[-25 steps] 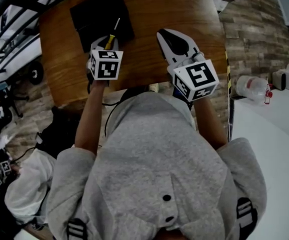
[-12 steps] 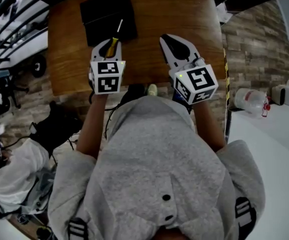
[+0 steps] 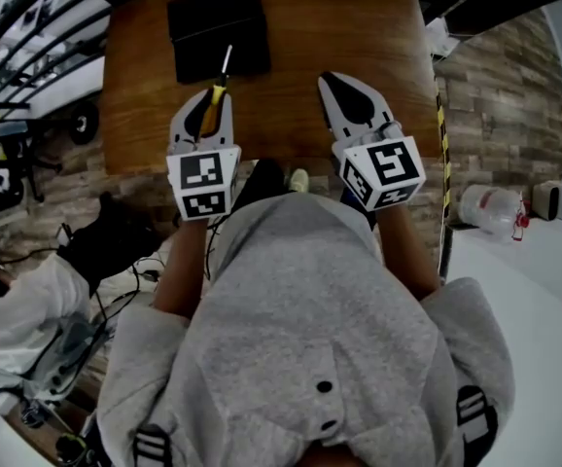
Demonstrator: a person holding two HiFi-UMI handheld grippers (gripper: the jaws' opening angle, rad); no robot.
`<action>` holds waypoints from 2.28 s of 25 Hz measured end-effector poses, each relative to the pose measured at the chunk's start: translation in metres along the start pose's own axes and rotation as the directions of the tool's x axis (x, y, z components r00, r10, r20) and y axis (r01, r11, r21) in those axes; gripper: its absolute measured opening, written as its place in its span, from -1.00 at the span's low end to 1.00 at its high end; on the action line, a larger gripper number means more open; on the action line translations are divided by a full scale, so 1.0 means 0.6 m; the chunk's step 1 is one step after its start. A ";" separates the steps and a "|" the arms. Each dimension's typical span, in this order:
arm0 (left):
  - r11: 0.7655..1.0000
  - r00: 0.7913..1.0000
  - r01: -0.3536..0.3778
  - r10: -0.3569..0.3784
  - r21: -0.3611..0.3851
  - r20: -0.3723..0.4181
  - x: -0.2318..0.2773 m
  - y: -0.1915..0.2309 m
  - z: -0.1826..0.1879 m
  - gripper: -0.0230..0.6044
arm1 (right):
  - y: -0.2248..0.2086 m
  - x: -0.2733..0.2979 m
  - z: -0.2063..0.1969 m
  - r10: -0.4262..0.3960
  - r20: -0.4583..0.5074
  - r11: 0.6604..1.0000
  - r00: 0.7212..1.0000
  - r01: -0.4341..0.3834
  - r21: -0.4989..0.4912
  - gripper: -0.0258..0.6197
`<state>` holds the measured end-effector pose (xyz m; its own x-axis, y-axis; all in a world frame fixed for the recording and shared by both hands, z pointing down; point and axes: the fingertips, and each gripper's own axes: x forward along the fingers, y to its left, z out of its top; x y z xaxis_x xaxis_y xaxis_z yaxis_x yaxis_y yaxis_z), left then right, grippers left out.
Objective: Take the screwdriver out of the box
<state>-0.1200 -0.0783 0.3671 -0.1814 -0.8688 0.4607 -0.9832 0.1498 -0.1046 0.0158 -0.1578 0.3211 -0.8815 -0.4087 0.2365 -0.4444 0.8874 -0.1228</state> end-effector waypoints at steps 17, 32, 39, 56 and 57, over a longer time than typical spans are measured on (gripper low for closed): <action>0.999 0.998 -0.035 0.037 -0.038 0.048 -0.069 -0.014 -0.033 -0.66 | 0.048 -0.025 -0.033 0.047 -0.011 0.999 0.999 -0.048 -0.020 -0.84; 0.997 0.985 -0.026 0.039 -0.079 0.171 -0.169 -0.032 -0.008 -0.66 | 0.093 -0.102 -0.019 -0.006 0.030 0.999 1.000 0.007 -0.038 -0.84; 0.996 0.979 0.007 0.012 -0.094 0.203 -0.257 -0.050 -0.034 -0.66 | 0.154 -0.168 -0.022 -0.028 0.050 0.998 0.998 0.030 -0.056 -0.84; 0.991 0.974 -0.021 0.050 -0.129 0.223 -0.545 -0.121 -0.168 -0.66 | 0.382 -0.390 -0.083 0.035 0.056 0.995 0.998 -0.030 -0.096 -0.84; 0.991 0.974 -0.020 0.049 -0.129 0.223 -0.556 -0.124 -0.175 -0.66 | 0.390 -0.400 -0.085 0.033 0.057 0.995 0.998 -0.027 -0.100 -0.84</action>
<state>0.0114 0.2498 0.3137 -0.2199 -0.9437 0.2471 -0.9739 0.2271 0.0007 0.1316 0.1589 0.2847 -0.9032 -0.3910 0.1769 -0.4024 0.9149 -0.0325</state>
